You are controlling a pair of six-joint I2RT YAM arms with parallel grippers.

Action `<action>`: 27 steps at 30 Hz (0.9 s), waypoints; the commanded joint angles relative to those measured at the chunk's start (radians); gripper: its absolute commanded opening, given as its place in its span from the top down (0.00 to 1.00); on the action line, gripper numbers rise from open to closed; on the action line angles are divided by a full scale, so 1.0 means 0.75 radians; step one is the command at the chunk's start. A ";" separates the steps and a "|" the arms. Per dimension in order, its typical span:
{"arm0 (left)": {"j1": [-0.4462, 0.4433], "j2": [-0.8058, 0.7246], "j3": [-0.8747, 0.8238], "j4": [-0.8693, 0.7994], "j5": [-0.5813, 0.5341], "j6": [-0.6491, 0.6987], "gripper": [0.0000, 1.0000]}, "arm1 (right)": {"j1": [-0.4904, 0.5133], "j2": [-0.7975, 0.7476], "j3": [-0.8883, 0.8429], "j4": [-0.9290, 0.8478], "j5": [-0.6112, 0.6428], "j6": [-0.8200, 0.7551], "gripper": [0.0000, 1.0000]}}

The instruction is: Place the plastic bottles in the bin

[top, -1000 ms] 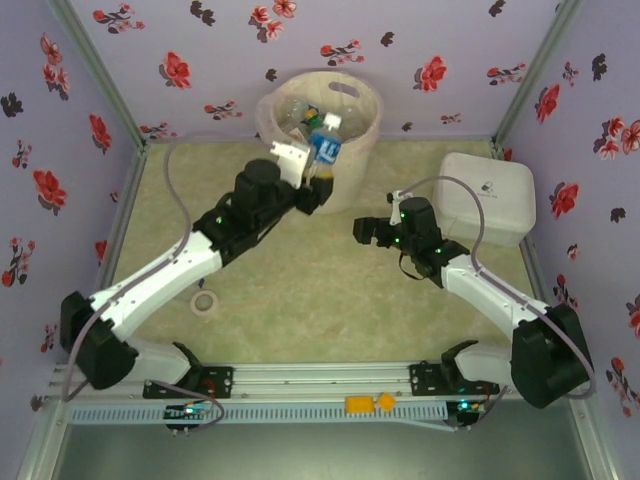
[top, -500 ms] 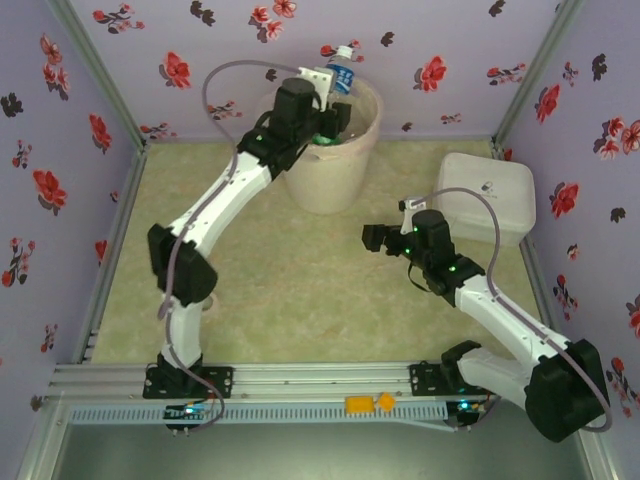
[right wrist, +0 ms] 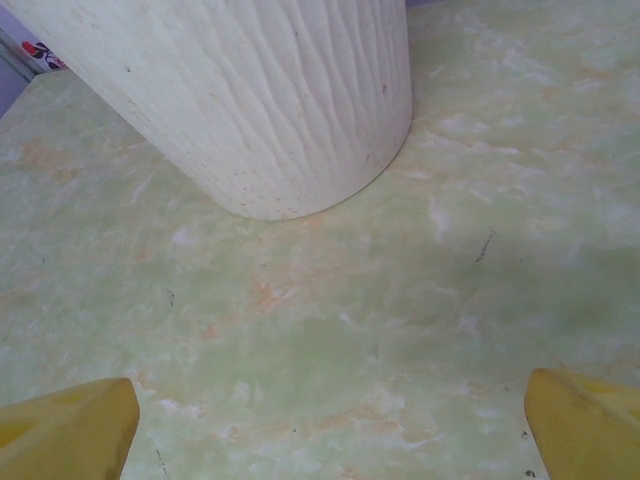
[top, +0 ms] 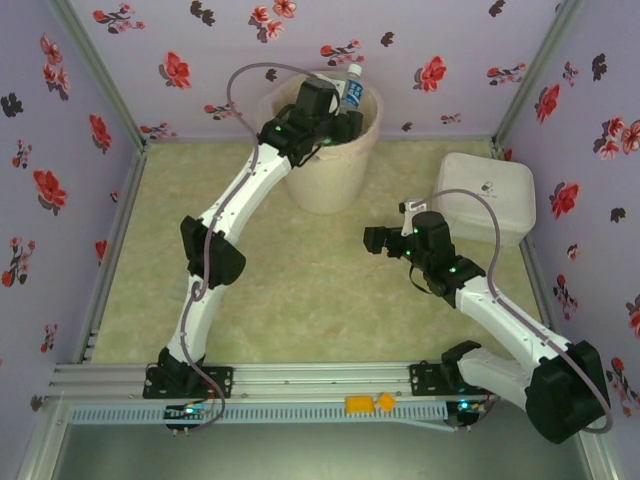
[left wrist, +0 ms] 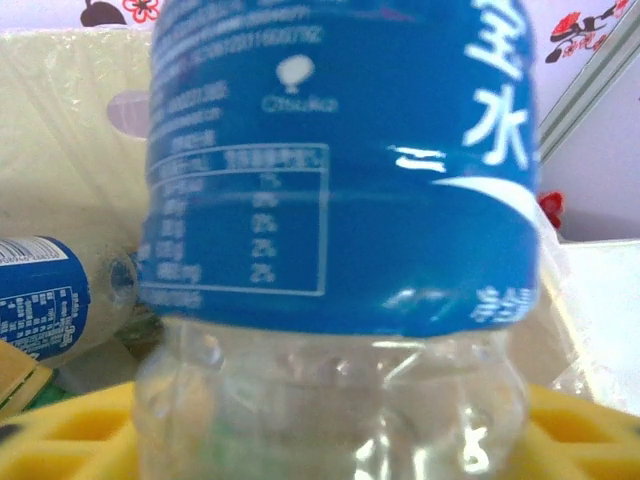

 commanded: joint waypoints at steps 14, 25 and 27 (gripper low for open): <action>-0.032 -0.541 -0.599 0.357 0.005 0.049 0.00 | -0.013 0.029 0.005 -0.037 0.172 -0.014 0.00; 0.064 -1.289 -1.668 0.788 -0.267 0.147 0.00 | -0.118 0.186 0.017 0.051 0.530 -0.199 0.00; 0.115 -1.406 -1.838 0.789 -0.347 0.144 0.00 | -0.163 0.214 0.005 0.102 0.563 -0.229 0.00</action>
